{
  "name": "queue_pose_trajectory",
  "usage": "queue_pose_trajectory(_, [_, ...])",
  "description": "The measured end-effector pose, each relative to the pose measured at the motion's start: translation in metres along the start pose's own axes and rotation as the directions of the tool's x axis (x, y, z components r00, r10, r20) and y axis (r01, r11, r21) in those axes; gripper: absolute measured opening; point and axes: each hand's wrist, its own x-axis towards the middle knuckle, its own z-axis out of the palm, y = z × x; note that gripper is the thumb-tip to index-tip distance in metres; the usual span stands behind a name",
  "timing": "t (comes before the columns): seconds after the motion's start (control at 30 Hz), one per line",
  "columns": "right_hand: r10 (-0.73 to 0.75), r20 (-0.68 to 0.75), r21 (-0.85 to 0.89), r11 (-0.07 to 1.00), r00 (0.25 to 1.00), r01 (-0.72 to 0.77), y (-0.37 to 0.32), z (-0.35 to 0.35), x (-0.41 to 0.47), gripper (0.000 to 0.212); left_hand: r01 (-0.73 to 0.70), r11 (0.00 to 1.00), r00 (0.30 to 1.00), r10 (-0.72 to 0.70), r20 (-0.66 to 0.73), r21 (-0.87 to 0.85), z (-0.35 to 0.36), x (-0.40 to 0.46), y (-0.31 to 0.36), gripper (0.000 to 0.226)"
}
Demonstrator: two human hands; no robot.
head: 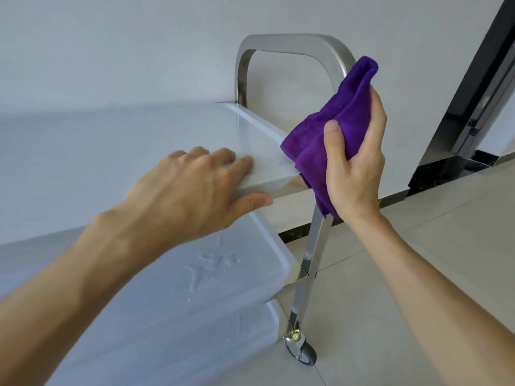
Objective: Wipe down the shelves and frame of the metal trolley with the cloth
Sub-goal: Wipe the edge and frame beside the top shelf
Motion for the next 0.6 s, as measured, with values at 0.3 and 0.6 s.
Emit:
queue_pose_trajectory(0.3, [0.052, 0.052, 0.119, 0.991, 0.997, -0.058, 0.04, 0.001, -0.047, 0.068, 0.016, 1.0, 0.992, -0.015, -0.126, 0.009, 0.002, -0.005, 0.016, 0.064])
queue_pose_trajectory(0.6, [0.166, 0.104, -0.015, 0.986, 0.981, -0.165, 0.095, -0.001, -0.125, 0.073, 0.034, 0.997, 0.982, -0.02, -0.189, 0.071, 0.007, -0.009, 0.02, 0.059])
